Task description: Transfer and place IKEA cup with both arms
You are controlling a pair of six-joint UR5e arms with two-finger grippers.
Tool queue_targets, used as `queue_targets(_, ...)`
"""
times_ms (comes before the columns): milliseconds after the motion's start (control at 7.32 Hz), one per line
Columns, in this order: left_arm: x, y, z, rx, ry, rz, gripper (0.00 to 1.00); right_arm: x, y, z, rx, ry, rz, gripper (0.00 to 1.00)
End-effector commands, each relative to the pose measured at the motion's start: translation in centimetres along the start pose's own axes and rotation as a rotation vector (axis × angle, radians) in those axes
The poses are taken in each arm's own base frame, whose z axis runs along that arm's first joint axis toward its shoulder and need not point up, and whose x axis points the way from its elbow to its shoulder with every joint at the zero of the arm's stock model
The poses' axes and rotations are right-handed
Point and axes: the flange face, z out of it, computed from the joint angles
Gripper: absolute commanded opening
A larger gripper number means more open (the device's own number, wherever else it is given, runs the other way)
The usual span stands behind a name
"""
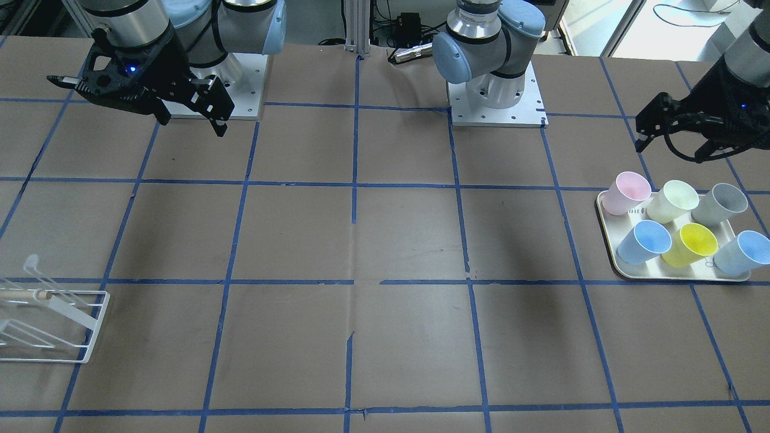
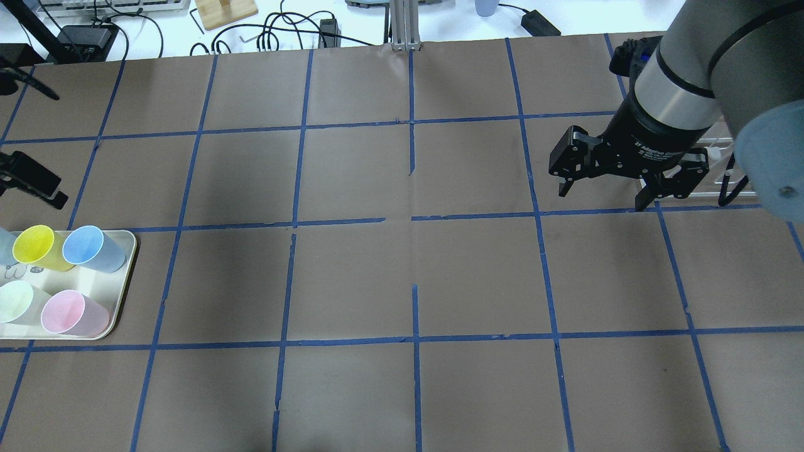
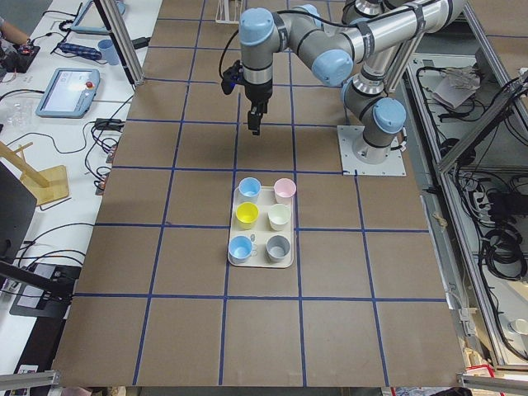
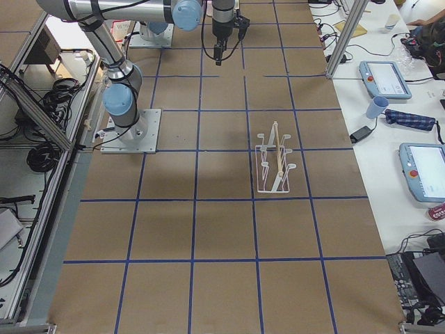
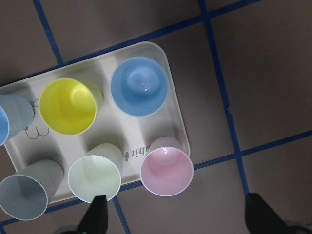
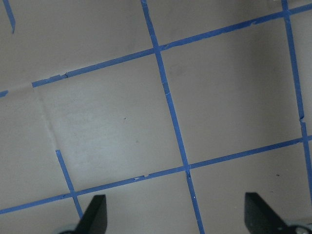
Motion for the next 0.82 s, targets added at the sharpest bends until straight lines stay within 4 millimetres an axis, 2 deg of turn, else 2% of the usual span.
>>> queue_targets(0, 9.0, -1.7, -1.8, 0.034, -0.004, -0.133, 0.99, 0.0, 0.1, 0.0, -0.003, 0.003, -0.001, 1.0)
queue_targets(273, 16.5, -3.6, -1.1, 0.03, 0.007, -0.175, 1.0, 0.0, 0.1, 0.0, -0.003, 0.001, 0.001, 1.0)
queue_targets(410, 19.1, -4.2, -0.9, 0.045, 0.024, -0.175, 1.0, 0.0, 0.1, 0.0, -0.003, 0.001, 0.001, 1.0)
queue_targets(683, 20.9, -4.9, -1.7, 0.066, 0.121, -0.214, 1.0, 0.0, 0.1, 0.0, -0.003, 0.001, 0.001, 1.0)
